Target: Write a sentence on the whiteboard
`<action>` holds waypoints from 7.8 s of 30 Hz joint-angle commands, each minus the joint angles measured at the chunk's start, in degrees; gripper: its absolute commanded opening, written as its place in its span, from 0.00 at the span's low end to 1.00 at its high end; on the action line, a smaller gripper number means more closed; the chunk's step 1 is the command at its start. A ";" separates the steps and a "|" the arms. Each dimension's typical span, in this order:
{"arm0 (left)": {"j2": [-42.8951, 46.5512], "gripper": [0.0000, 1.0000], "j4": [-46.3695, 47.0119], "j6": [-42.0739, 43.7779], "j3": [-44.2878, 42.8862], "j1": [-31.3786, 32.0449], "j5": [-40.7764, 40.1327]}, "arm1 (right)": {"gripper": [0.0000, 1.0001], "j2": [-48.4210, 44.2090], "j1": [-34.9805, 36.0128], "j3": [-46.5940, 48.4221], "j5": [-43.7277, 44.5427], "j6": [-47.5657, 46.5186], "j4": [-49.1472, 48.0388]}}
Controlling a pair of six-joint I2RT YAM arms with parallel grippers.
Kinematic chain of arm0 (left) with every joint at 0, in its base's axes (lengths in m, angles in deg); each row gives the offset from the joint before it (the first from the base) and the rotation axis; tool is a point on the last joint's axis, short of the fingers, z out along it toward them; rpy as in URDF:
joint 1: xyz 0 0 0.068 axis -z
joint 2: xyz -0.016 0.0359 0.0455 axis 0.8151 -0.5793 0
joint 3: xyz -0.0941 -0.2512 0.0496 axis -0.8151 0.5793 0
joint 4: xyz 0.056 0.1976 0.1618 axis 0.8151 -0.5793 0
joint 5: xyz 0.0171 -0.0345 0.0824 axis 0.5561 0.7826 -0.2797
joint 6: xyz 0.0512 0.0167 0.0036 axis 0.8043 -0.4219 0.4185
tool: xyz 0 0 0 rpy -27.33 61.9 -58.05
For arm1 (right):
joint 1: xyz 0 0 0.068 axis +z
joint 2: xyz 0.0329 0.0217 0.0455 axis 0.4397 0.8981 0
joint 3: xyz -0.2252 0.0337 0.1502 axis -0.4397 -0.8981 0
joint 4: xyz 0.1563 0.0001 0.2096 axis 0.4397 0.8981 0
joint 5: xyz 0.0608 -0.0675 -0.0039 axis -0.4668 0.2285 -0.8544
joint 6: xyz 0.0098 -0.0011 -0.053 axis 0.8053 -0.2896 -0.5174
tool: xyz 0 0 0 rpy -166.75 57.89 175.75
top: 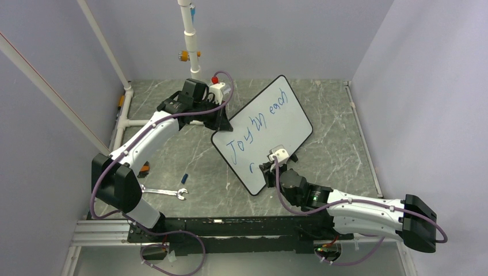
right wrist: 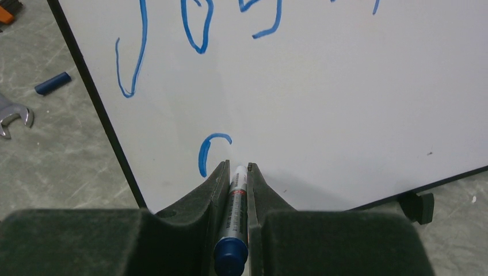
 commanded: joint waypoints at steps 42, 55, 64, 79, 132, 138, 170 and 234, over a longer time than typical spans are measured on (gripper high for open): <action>-0.49 0.00 -1.67 10.12 -0.13 -0.97 -18.46 | 0.00 9.33 -5.19 9.42 0.66 -3.42 -4.54; -0.48 0.00 -1.63 10.03 -0.13 -0.99 -18.36 | 0.00 5.91 -5.81 4.39 -2.92 2.48 0.81; -0.42 0.00 -1.65 10.06 -0.13 -0.99 -18.36 | 0.00 4.71 -5.88 2.80 -3.83 4.64 3.70; -0.31 0.00 -1.65 10.05 -0.13 -1.00 -18.45 | 0.00 1.64 -5.82 5.21 -1.63 3.01 6.92; 0.04 0.00 -2.32 10.94 -0.09 -0.85 -20.20 | 0.00 -0.09 -25.55 -5.64 -25.02 16.38 -10.95; -0.13 0.00 -2.32 10.92 -0.05 -0.86 -20.33 | 0.00 -1.79 -25.56 -6.92 -25.13 17.20 -9.13; -0.48 0.00 -2.27 10.94 -0.13 -0.90 -20.12 | 0.00 5.01 -25.45 1.97 -21.28 15.58 -6.80; -0.48 0.00 -2.27 10.99 -0.13 -0.90 -19.78 | 0.00 4.54 -28.84 -0.92 -17.62 17.63 -9.02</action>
